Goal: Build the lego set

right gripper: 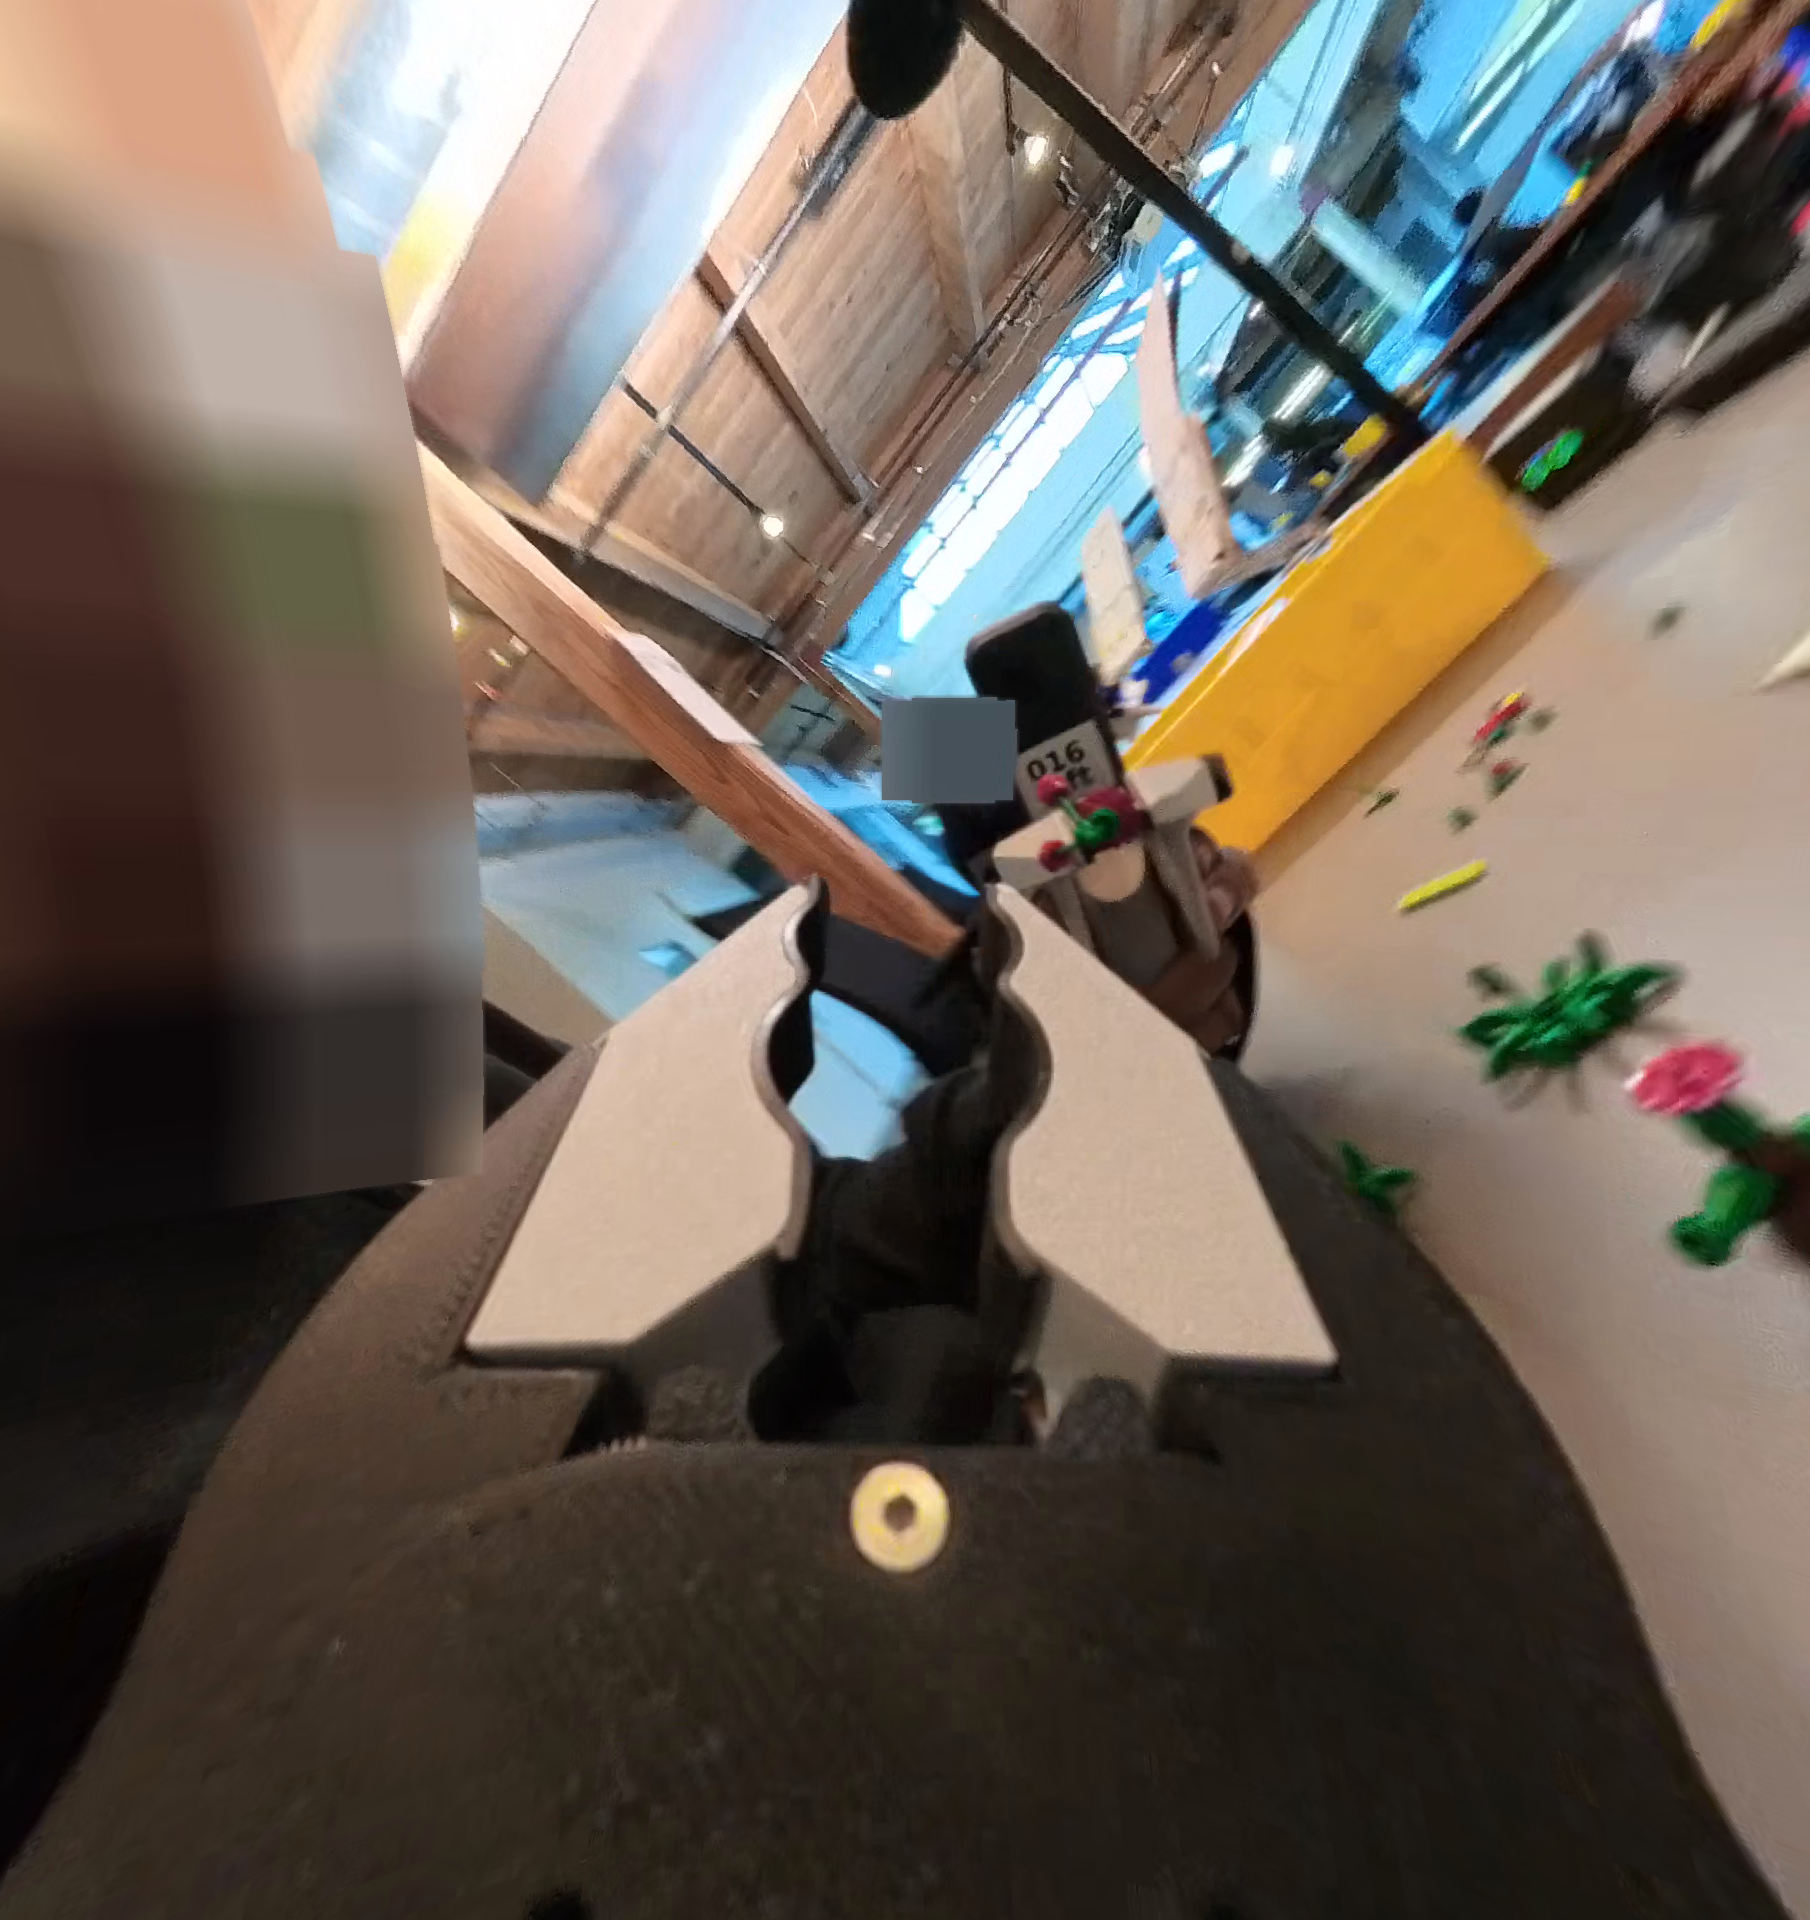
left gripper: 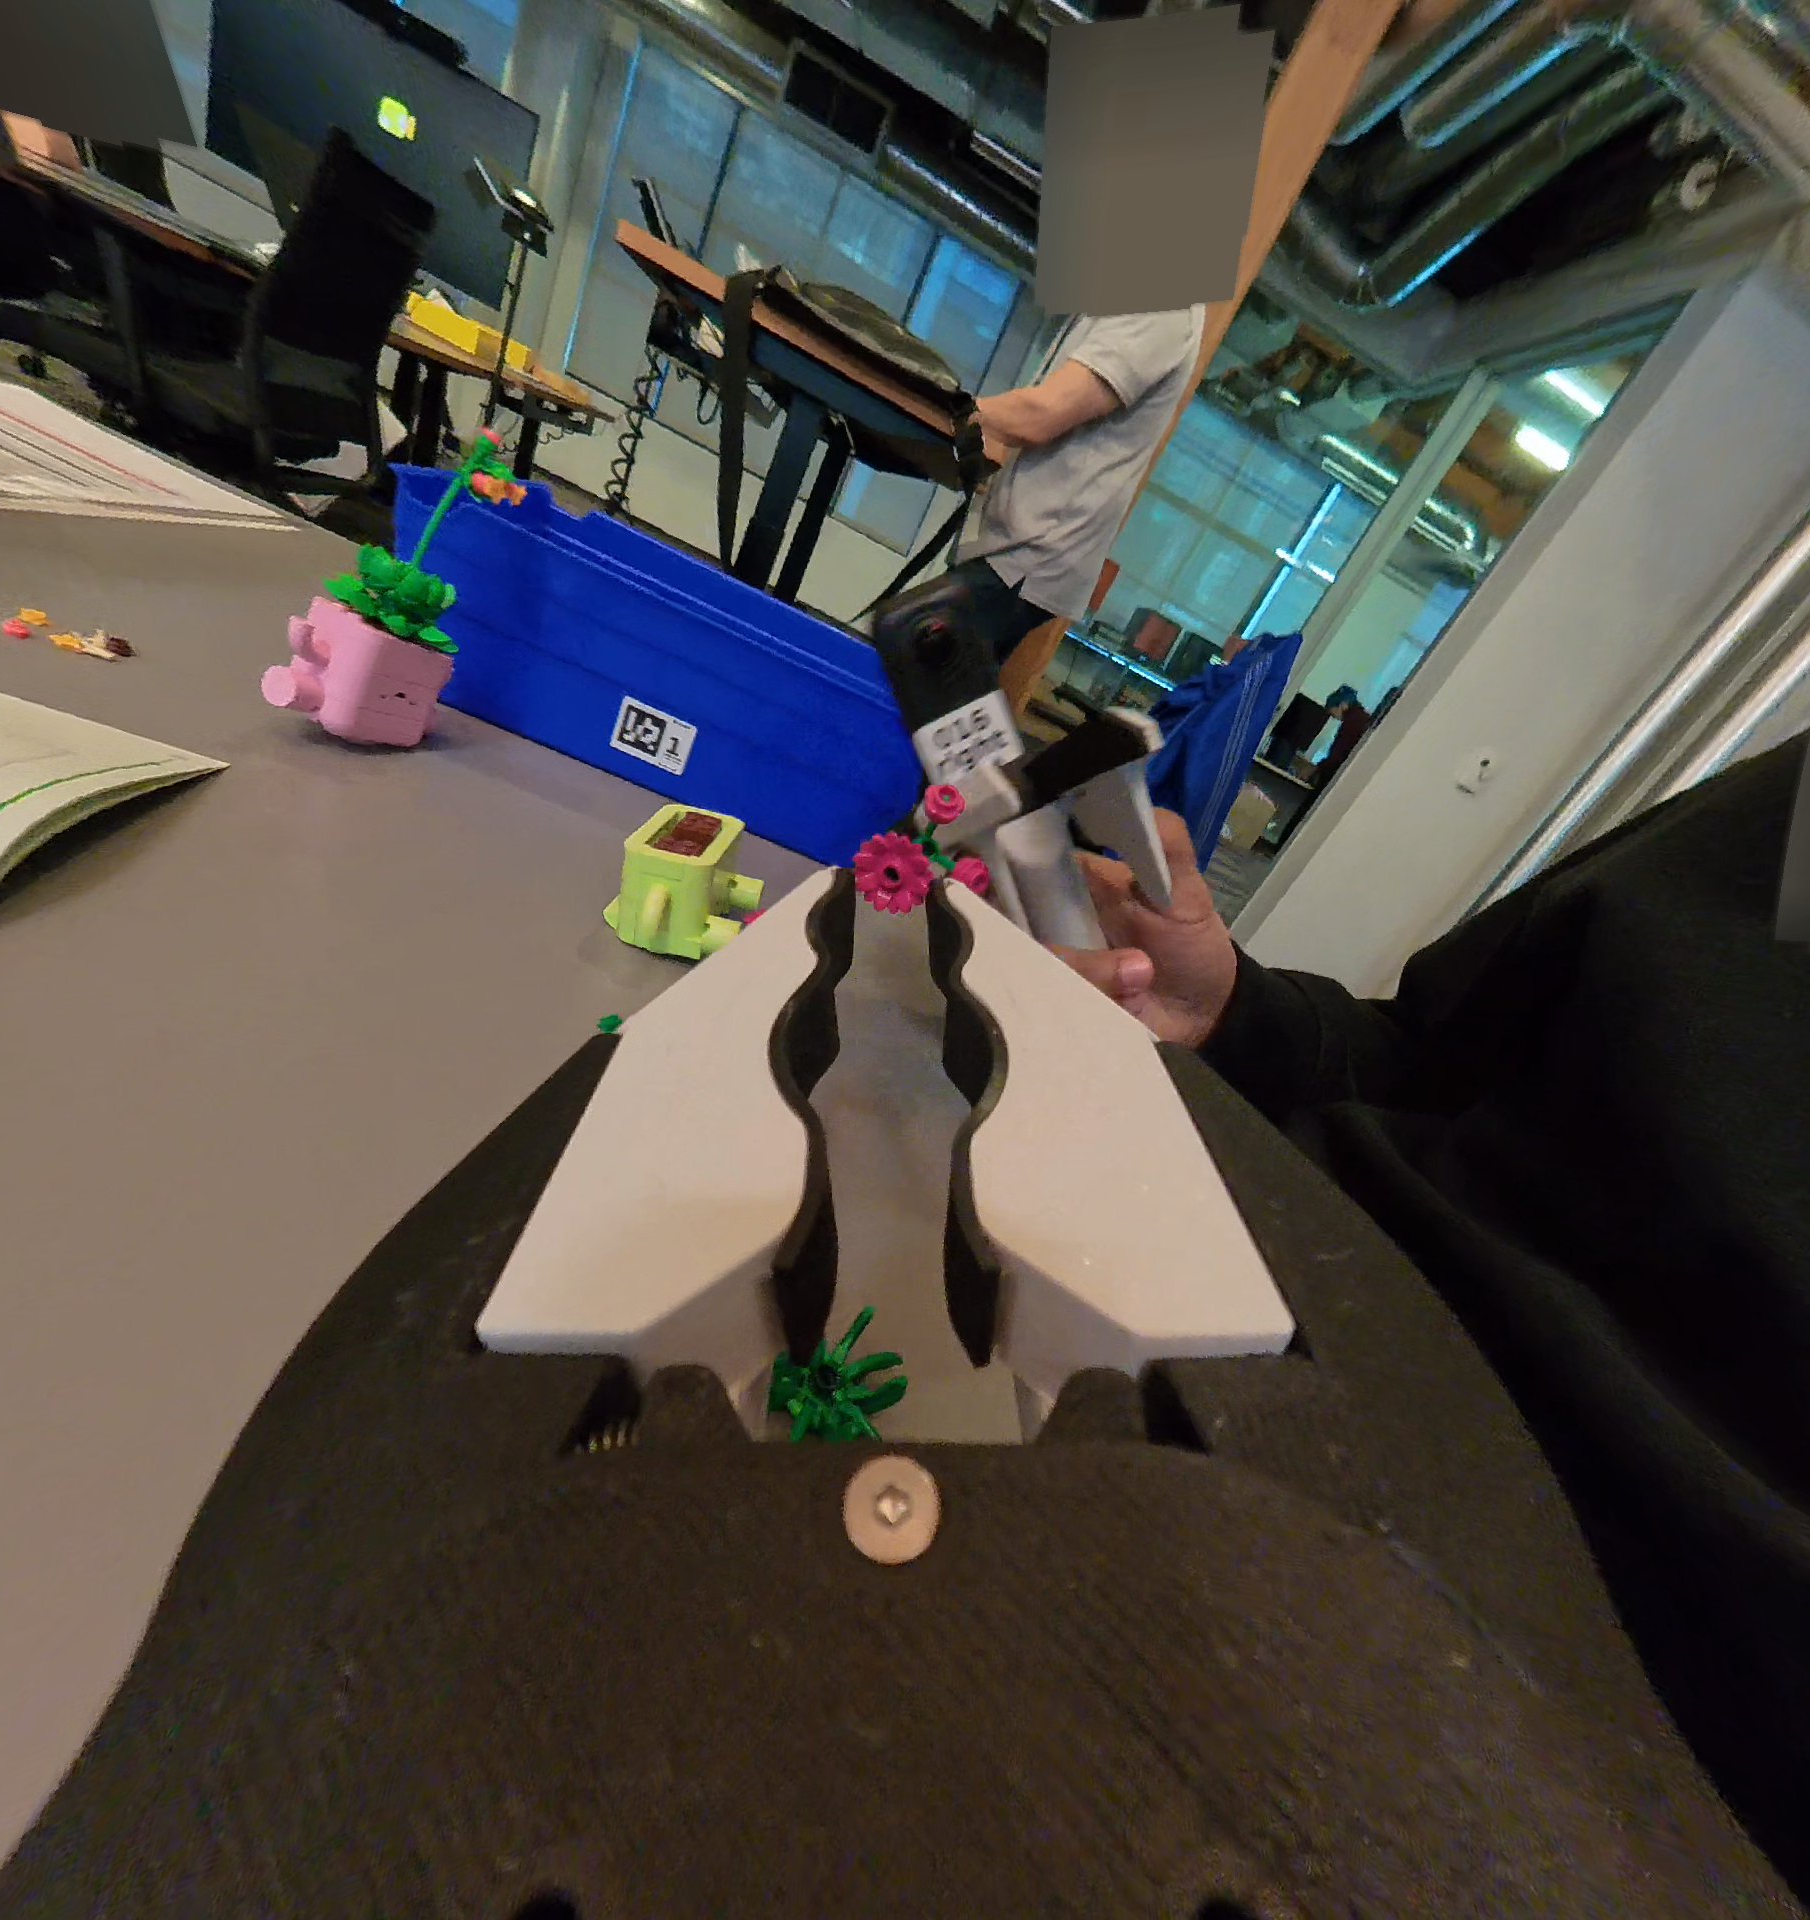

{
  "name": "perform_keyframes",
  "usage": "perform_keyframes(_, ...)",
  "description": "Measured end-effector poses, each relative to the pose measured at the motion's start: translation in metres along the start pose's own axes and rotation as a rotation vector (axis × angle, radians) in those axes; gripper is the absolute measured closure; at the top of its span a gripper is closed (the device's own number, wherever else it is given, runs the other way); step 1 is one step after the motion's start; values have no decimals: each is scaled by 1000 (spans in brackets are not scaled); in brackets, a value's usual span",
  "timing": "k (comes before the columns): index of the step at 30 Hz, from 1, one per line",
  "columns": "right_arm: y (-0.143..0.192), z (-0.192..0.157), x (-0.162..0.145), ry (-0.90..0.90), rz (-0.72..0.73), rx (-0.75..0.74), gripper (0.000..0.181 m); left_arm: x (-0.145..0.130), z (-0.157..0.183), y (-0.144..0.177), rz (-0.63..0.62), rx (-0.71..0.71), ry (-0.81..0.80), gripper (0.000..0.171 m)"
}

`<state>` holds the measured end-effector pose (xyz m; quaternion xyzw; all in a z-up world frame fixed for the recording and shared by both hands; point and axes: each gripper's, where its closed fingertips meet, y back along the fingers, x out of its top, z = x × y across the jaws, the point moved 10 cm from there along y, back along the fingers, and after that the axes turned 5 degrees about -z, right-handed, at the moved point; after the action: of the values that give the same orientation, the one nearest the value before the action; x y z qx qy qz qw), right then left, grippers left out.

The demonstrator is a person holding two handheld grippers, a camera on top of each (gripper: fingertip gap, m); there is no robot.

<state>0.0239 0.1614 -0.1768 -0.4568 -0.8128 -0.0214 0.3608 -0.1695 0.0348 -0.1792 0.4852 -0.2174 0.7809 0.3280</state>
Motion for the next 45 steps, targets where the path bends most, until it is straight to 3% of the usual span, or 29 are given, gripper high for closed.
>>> perform_keyframes(2, 13, -18, 12, 222, -2, -136, 154, 1, -2, 4, 9, 27, -1, 160)
perform_keyframes(5, 50, -41, 30, 523, 39, -505, 142, 2, -4, 8, 26, 58, 3, 160)
perform_keyframes(8, 91, -53, 37, 684, 94, -815, 142, 2, -7, 11, 42, 77, 18, 160)
perform_keyframes(10, 105, -50, 36, 717, 97, -900, 143, 2, -8, 12, 44, 91, 21, 160)
perform_keyframes(16, 102, -10, 17, 644, 36, -820, 143, 4, -13, 23, 50, 181, 8, 160)
perform_keyframes(18, 98, -10, 17, 645, -5, -769, 142, 5, -14, 28, 62, 214, 5, 160)
perform_keyframes(33, 90, -7, 15, 697, -41, -825, 150, 7, -22, 42, 105, 267, 40, 160)
perform_keyframes(40, 100, -6, 21, 626, 41, -754, 147, 7, -21, 42, 26, 320, 3, 160)
perform_keyframes(45, 109, -10, 23, 616, 146, -713, 148, 9, -17, 39, -126, 420, -36, 160)
